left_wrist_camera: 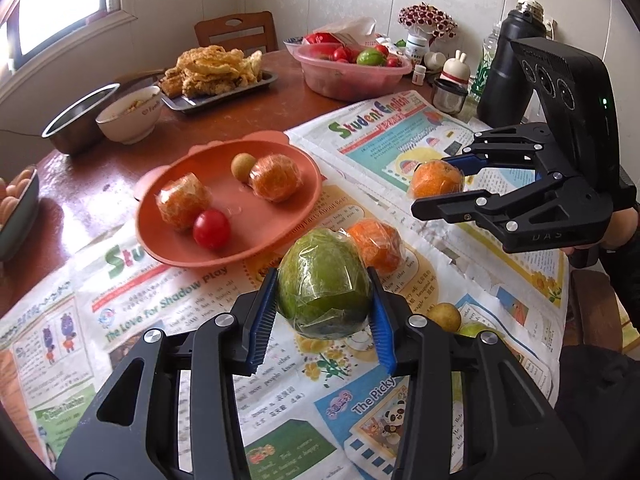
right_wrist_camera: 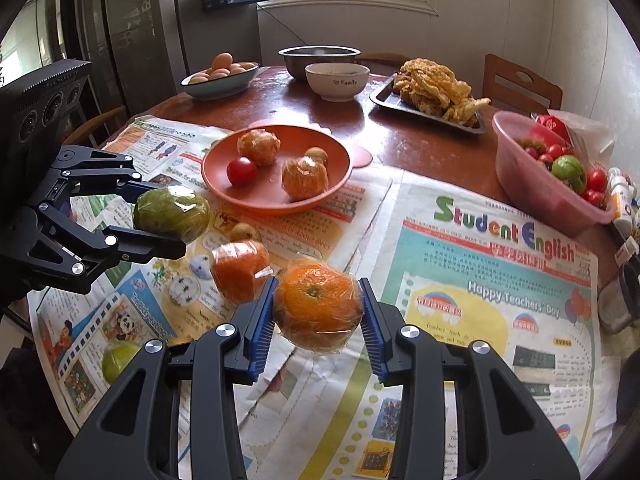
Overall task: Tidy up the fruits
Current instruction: 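Close the right tool on the wrapped mandarin while the left tool grasps the green wrapped fruit, then lift and carry both held fruits over the orange plate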
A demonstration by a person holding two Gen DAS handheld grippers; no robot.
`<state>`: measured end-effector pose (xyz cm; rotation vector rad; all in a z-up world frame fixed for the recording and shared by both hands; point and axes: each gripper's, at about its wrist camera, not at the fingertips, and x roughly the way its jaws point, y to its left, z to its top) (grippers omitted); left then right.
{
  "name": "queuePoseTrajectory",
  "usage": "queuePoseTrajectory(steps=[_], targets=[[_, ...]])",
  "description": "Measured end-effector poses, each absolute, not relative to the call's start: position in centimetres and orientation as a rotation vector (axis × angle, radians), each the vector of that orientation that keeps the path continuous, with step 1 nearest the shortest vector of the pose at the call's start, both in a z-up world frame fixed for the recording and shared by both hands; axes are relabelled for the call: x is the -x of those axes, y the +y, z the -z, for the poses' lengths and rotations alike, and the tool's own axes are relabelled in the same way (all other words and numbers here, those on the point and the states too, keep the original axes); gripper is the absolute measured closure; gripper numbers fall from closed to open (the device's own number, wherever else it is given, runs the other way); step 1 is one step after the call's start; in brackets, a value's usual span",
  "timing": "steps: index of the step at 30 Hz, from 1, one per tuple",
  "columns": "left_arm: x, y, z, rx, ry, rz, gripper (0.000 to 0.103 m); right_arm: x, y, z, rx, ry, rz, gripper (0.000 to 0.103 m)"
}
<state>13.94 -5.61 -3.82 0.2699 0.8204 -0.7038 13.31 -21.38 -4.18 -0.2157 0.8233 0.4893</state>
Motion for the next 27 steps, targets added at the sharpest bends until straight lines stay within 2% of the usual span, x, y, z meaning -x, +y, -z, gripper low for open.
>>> queuePoseTrajectory(steps=[13, 27], targets=[[-16.4, -2.8, 1.6, -0.249, 0.784, 0.664, 0.069, -18.5, -18.1, -0.6, 0.275, 0.77, -0.546, 0.065], [-20.5, -1.3, 2.5, -0.229, 0.803, 0.666, 0.069, -25.1, -13.5, 0.2, 0.311, 0.805, -0.617, 0.065]])
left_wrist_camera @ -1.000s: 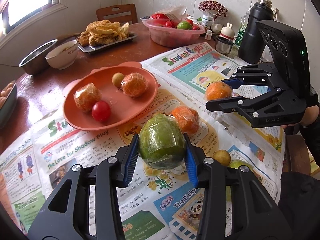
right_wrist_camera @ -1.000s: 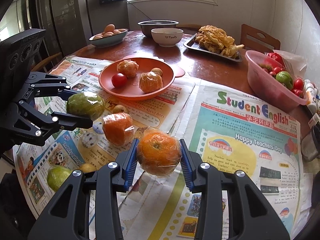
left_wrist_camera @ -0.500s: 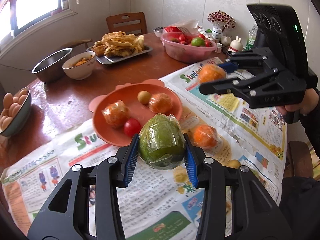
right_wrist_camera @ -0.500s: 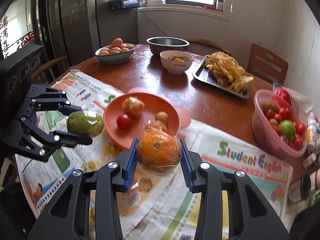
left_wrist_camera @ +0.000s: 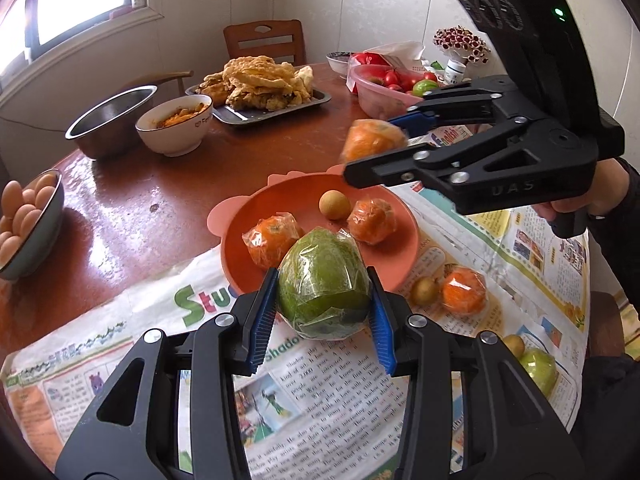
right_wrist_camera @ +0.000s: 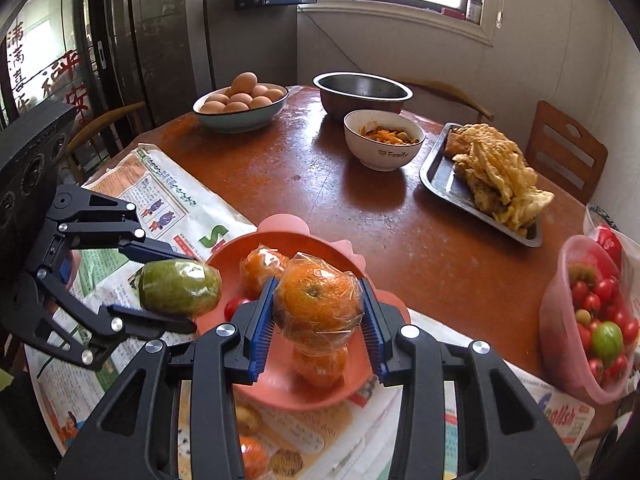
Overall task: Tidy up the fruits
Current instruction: 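Lift and carry both held fruits over the orange plate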
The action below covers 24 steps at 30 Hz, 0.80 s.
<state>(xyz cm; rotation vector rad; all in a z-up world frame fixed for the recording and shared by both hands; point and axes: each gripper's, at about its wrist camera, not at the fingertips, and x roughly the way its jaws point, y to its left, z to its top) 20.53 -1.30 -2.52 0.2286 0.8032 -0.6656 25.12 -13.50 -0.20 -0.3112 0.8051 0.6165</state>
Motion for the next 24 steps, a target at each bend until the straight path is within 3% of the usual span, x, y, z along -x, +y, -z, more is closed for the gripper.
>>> queuePoseTrajectory(steps=[24], targets=[[-22.2, -4.1, 4.2, -0.242, 0.828, 0.767, 0.069, -29.4, -11.9, 3.9, 0.31, 0.887, -0.655, 0.065]])
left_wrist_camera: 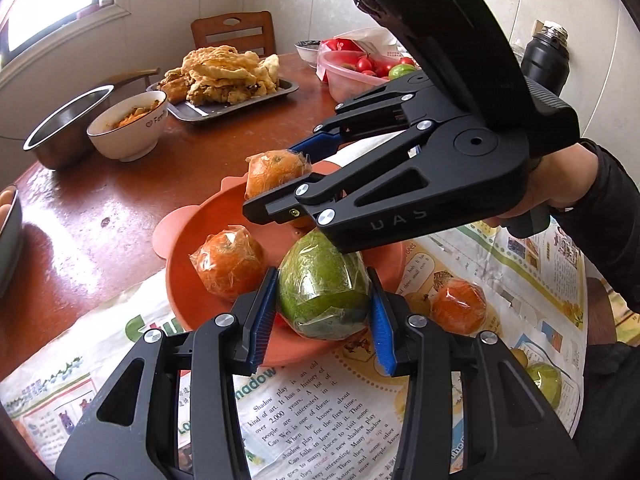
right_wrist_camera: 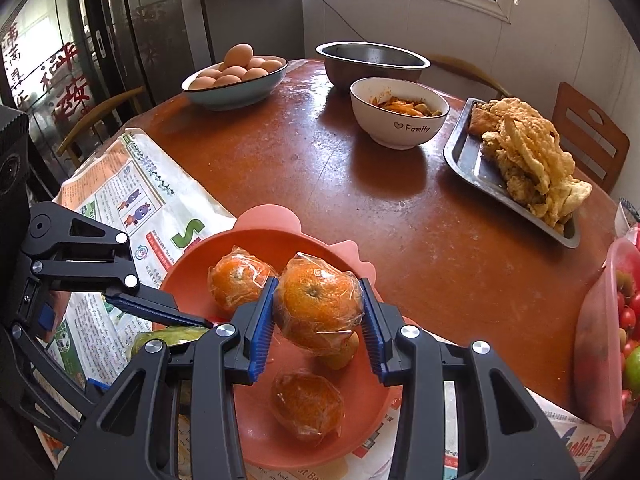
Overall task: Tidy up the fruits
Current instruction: 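Lift and carry both held fruits over the orange plate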
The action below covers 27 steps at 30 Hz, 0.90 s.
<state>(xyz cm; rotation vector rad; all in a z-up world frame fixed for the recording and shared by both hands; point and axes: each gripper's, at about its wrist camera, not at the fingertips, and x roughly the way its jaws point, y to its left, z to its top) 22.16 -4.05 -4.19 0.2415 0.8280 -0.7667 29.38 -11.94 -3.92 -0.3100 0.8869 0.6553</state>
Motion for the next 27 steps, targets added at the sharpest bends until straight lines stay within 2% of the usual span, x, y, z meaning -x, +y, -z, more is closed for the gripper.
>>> queuePoseTrajectory(steps=[27], targets=[[-21.9, -3.9, 4.3, -0.291, 0.826, 0.802, 0.069, -30.9, -12.1, 3.8, 0.229, 0.933, -0.728, 0.065]])
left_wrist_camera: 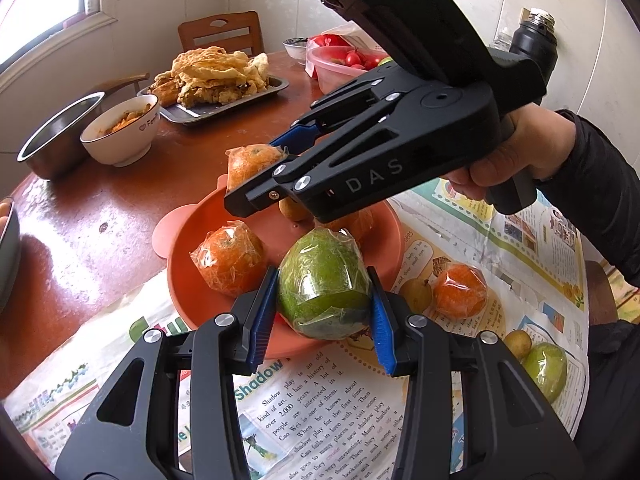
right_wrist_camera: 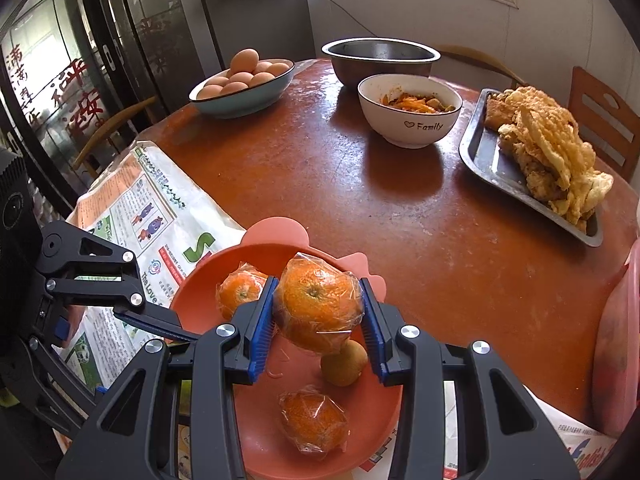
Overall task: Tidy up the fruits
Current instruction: 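Lift and carry both held fruits over the orange plate, then open both tools to drop the mandarin and green fruit into the plate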
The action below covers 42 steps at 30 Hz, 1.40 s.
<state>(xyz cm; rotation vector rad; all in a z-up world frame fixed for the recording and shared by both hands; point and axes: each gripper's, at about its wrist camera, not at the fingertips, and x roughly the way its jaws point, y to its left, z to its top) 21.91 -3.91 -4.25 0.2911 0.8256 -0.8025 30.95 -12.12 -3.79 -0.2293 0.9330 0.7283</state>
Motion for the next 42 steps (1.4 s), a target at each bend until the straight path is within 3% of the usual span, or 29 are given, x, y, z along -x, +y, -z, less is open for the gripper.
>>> queuePoseTrajectory(steps=[22, 42], targets=[[-21.9, -4.1, 4.4, -0.325, 0.813, 0.834, 0.069, -31.9, -12.9, 5.0, 0.172, 1.0, -0.791, 0.063], [-22.3, -5.7, 4.3, -0.36, 0.808, 0.851, 0.068, -31.5, -16.3, 1.6, 0.126, 0.908, -0.736, 0.063]])
